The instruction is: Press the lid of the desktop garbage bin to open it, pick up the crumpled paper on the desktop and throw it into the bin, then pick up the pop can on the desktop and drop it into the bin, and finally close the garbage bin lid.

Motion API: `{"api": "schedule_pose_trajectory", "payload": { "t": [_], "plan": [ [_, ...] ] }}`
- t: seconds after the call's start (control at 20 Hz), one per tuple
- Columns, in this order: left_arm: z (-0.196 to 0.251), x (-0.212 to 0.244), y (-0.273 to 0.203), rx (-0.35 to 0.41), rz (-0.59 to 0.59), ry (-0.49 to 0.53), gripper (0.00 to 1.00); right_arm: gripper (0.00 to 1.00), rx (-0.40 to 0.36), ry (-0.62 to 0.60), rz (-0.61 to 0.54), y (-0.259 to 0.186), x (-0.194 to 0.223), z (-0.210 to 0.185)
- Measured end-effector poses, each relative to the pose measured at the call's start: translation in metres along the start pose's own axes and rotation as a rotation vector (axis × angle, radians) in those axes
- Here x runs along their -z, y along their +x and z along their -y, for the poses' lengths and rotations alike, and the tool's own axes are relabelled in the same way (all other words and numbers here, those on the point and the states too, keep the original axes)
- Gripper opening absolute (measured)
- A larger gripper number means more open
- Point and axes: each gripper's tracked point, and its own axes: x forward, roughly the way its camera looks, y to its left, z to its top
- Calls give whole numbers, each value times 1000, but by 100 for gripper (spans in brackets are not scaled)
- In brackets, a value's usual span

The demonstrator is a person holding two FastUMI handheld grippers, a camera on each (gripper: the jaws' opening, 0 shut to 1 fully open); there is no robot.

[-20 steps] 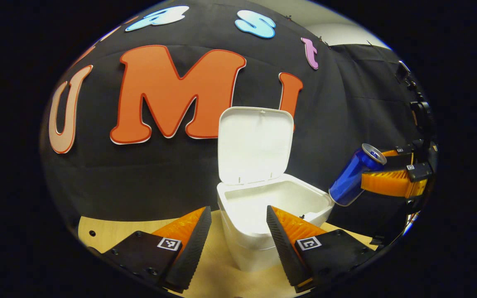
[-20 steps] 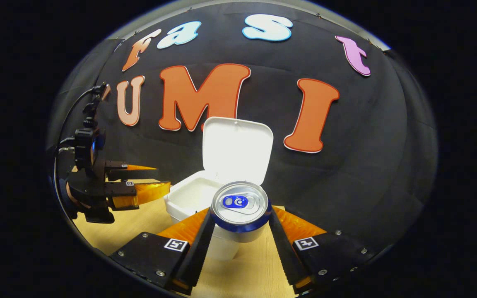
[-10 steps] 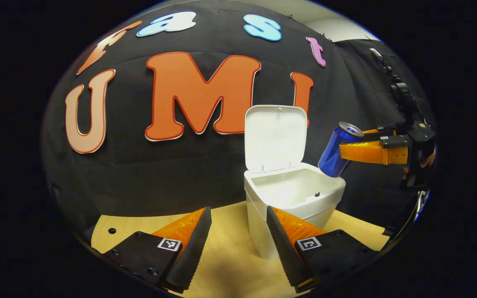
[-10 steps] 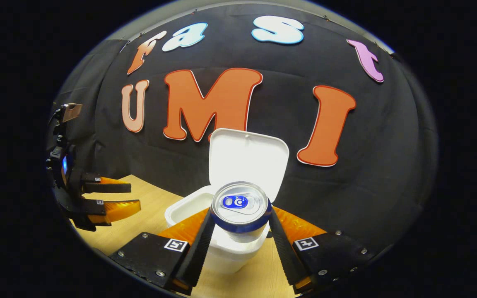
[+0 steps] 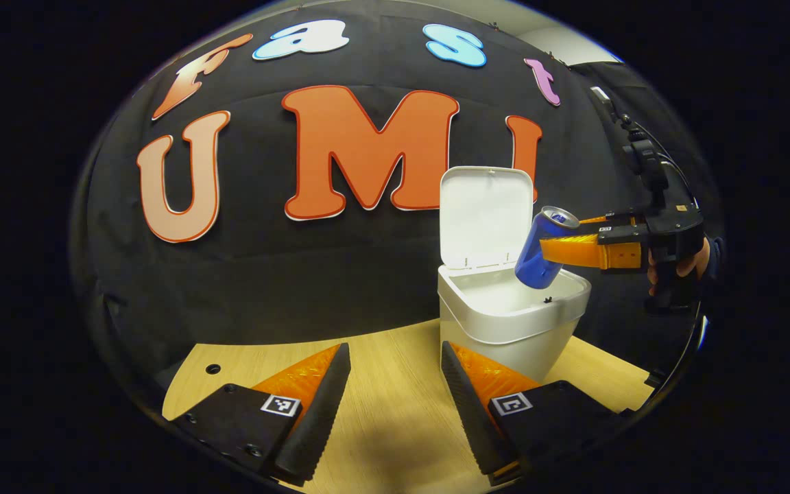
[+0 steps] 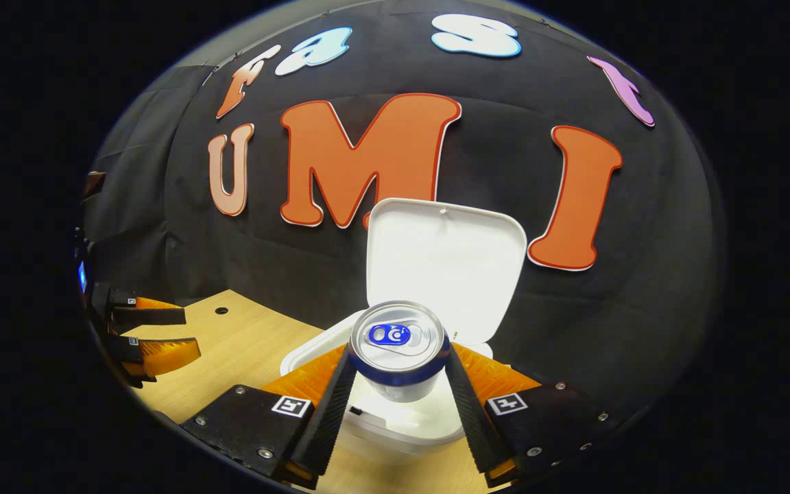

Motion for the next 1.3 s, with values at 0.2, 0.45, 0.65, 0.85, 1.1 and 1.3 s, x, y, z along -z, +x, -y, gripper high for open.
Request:
{"api": "schedule_pose_trajectory", "payload": {
  "t": [0.2, 0.45, 0.65, 0.85, 1.1, 1.3],
  "plan": [
    [-15, 6, -18, -42, -16, -6, 85, 79, -22, 7, -14, 13, 8, -11],
    [-29, 16, -39, -87, -40, -74, 86, 79, -32, 35, -59, 22, 25, -16],
    [-47, 26, -55, -130, -62, -104, 85, 80, -20, 65, -85, 25, 33, -15],
    [-61, 32, -65, -156, -74, -125, 86, 81, -12, 65, -76, 24, 28, -17],
    [-69, 34, -70, -159, -66, -123, 86, 82, 15, 52, -48, 22, 6, -12],
    [-75, 37, -70, -164, -66, -117, 86, 82, 41, 39, -15, 24, -17, -2]
  ]
}}
